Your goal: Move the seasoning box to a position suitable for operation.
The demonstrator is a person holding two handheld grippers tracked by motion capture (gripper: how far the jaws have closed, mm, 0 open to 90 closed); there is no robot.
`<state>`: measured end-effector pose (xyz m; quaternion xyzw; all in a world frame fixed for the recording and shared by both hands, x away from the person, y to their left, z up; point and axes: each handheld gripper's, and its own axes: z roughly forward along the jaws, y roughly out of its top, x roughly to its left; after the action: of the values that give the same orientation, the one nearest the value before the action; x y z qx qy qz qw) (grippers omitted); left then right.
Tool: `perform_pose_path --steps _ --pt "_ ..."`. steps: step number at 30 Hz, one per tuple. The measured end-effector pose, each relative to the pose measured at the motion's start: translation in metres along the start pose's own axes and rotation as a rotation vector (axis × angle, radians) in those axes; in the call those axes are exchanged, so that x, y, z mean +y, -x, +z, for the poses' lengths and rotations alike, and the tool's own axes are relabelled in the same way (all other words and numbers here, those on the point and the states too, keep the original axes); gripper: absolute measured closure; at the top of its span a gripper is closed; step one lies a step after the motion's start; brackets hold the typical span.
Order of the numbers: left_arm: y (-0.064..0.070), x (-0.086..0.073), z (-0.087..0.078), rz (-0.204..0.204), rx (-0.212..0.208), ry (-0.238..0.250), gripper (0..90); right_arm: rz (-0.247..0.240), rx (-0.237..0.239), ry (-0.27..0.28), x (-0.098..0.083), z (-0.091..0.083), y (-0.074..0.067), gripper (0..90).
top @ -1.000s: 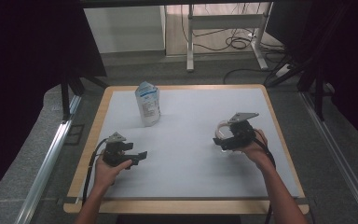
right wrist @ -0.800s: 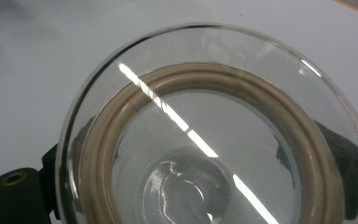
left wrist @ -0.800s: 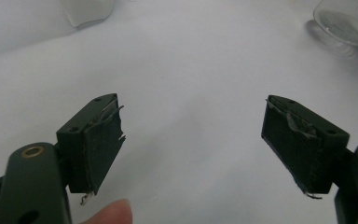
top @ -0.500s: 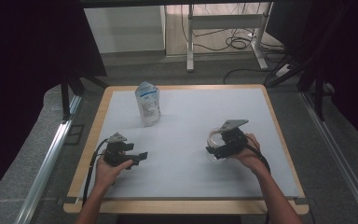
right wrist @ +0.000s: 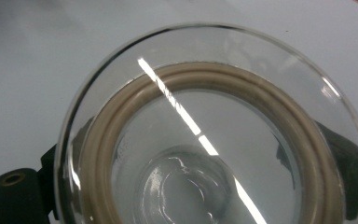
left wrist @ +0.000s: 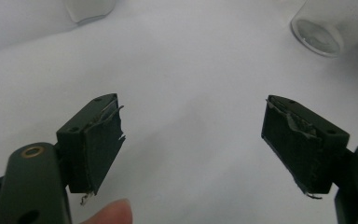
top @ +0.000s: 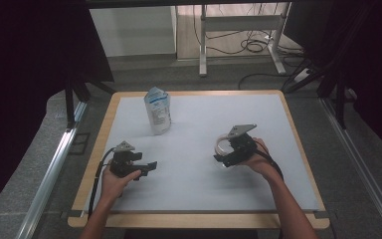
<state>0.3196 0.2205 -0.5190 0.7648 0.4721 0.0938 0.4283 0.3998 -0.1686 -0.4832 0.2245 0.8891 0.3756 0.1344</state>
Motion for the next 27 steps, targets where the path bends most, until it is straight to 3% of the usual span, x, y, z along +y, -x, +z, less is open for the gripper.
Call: perform_pose_path --steps 6,8,9,10,14,19,24,27 --pt "0.003 0.0 0.002 0.007 -0.005 -0.007 19.9 0.035 -0.04 0.065 0.004 -0.012 -0.003 5.9" --pt "0.003 0.0 0.002 0.008 -0.005 -0.005 19.9 0.083 -0.059 0.128 0.007 -0.026 -0.002 6.0" --pt "0.003 0.0 0.002 0.008 -0.005 -0.005 19.9 0.083 -0.059 0.128 0.007 -0.026 -0.002 6.0" --pt "0.003 0.0 0.002 0.006 -0.003 -0.003 19.9 0.123 -0.058 0.168 0.008 -0.035 -0.003 6.3" --pt "0.002 -0.001 0.002 0.0 -0.008 -0.001 19.9 0.166 -0.059 0.241 0.008 -0.052 -0.004 12.7" --pt "0.002 -0.001 0.001 0.002 -0.02 0.012 20.9 0.207 -0.069 0.28 0.003 -0.063 -0.004 13.3" --pt "0.002 -0.001 -0.001 0.016 -0.002 0.028 22.0 0.227 -0.113 0.315 -0.002 -0.074 -0.005 17.5" --pt "0.002 -0.001 -0.001 0.024 0.006 0.034 21.9 0.247 -0.112 0.341 -0.007 -0.078 -0.004 17.5"
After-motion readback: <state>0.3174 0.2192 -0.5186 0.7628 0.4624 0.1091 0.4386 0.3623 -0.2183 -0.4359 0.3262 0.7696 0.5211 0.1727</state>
